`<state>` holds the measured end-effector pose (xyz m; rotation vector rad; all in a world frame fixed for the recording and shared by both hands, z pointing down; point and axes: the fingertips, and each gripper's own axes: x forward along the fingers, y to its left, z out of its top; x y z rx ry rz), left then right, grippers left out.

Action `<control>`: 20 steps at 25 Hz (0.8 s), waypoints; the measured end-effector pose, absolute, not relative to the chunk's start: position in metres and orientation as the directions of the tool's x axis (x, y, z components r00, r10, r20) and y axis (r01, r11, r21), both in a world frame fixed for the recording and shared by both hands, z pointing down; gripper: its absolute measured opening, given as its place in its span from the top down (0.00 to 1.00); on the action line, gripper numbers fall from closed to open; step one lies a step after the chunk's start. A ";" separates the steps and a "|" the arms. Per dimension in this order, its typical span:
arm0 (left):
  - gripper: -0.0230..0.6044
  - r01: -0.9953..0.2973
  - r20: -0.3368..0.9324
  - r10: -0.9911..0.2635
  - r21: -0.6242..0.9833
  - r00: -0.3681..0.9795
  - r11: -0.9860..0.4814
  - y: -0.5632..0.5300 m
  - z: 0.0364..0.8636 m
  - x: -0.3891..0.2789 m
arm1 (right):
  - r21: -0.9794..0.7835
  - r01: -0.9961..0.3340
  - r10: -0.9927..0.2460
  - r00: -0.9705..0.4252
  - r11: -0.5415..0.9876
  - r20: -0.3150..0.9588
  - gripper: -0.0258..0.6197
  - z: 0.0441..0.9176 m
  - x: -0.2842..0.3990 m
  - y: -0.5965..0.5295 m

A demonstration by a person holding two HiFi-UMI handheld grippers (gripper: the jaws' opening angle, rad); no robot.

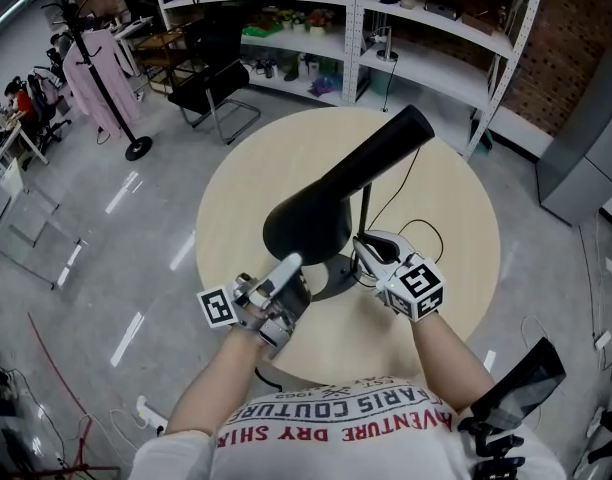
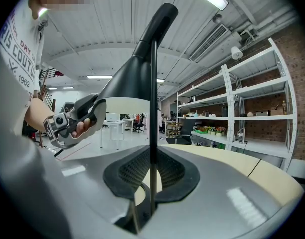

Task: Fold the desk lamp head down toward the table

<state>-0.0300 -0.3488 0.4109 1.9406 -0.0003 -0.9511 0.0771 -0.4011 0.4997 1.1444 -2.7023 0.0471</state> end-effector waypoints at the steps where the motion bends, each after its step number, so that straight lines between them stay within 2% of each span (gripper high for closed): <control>1: 0.89 0.359 -0.612 -0.367 0.746 0.700 -0.560 -0.349 0.411 -0.030 | 0.051 -0.716 -0.709 -0.676 0.697 0.202 0.90 0.500 0.077 -0.402; 6: 0.89 0.277 -0.560 -0.389 0.765 0.731 -0.581 -0.352 0.416 -0.031 | 0.042 -0.733 -0.723 -0.656 0.679 0.217 0.89 0.502 0.080 -0.406; 8: 0.85 0.223 -0.522 -0.387 0.769 0.760 -0.599 -0.351 0.422 -0.033 | 0.024 -0.738 -0.725 -0.656 0.675 0.207 0.89 0.500 0.084 -0.405; 10: 0.80 0.132 -0.455 -0.390 0.768 0.800 -0.626 -0.350 0.433 -0.036 | 0.006 -0.743 -0.731 -0.658 0.670 0.182 0.89 0.496 0.092 -0.403; 14: 0.80 -0.069 -0.306 -0.464 0.771 0.832 -0.633 -0.352 0.456 -0.048 | 0.015 -0.755 -0.745 -0.644 0.656 0.172 0.89 0.486 0.104 -0.389; 19: 0.83 -0.276 -0.131 -0.510 0.715 0.850 -0.643 -0.323 0.463 -0.062 | -0.008 -0.733 -0.721 -0.671 0.680 0.173 0.96 0.464 0.089 -0.341; 20: 0.91 -0.302 -0.109 -0.507 0.690 0.855 -0.658 -0.317 0.461 -0.060 | -0.013 -0.722 -0.709 -0.683 0.692 0.176 0.96 0.459 0.084 -0.331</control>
